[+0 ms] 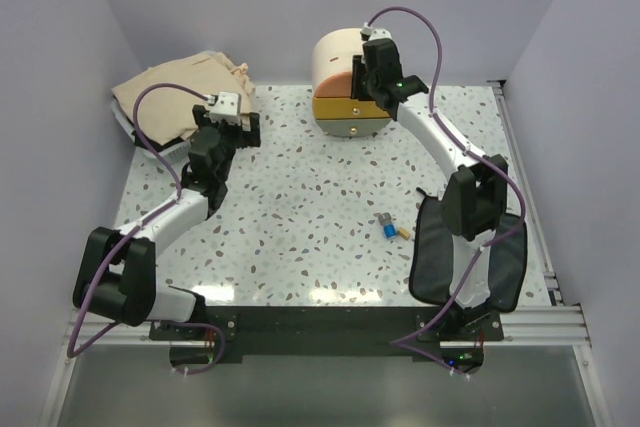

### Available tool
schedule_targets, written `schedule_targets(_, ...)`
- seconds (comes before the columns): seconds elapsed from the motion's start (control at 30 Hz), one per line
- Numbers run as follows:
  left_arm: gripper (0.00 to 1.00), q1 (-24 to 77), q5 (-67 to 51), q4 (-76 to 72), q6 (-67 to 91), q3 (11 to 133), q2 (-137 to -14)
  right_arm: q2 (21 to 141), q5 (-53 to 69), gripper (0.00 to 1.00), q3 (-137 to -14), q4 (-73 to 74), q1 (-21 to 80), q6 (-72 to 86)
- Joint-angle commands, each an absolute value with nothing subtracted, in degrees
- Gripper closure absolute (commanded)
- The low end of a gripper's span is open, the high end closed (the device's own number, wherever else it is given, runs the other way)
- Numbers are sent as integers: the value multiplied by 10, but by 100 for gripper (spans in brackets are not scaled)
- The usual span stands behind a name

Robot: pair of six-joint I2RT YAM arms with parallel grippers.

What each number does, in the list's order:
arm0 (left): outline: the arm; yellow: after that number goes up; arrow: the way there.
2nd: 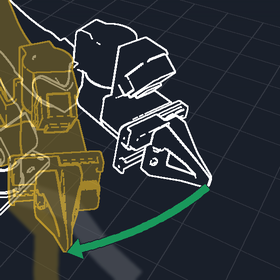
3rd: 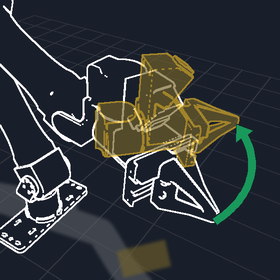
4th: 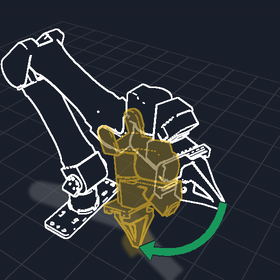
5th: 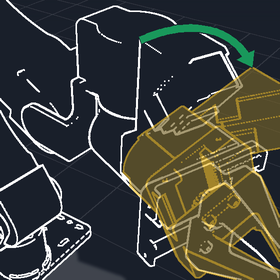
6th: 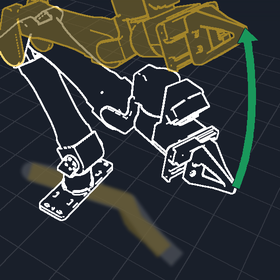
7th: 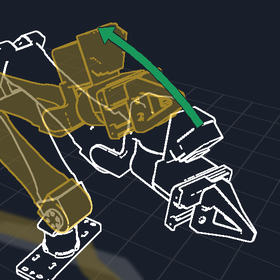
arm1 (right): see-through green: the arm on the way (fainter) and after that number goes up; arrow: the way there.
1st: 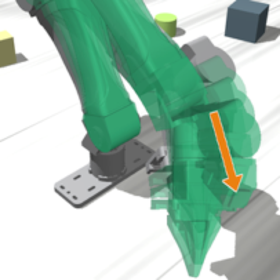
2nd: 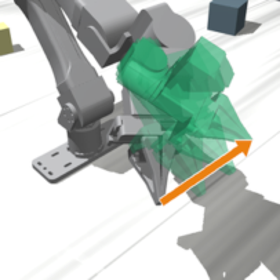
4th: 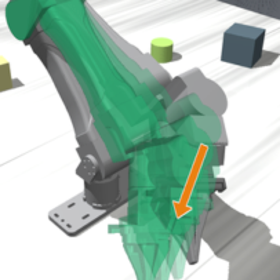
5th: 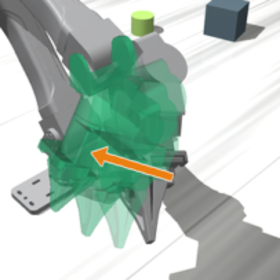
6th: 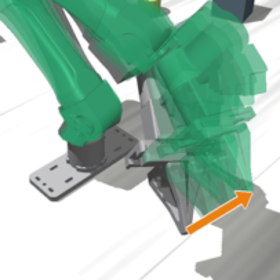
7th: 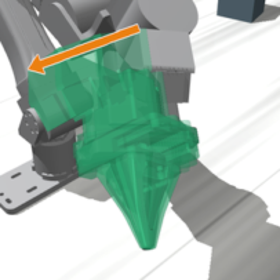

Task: Sort the stationery into containers
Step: Open the drawer in the storage box.

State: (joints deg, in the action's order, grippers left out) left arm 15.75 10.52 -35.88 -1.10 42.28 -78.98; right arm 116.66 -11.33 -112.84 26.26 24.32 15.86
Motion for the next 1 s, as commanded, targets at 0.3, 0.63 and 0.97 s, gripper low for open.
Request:
schedule_targets(0.3, 0, 152, 93, -393, -4, 424, -792, 1106, -127, 100, -1098, 267, 257, 136)
schedule_targets(0.63, 0, 152, 81, -403, -4, 419, -795, 982, -120, 100, -970, 290, 278, 134)
schedule_targets(0.97, 0, 153, 73, -392, -4, 426, -792, 981, -113, 37, -960, 283, 279, 140)
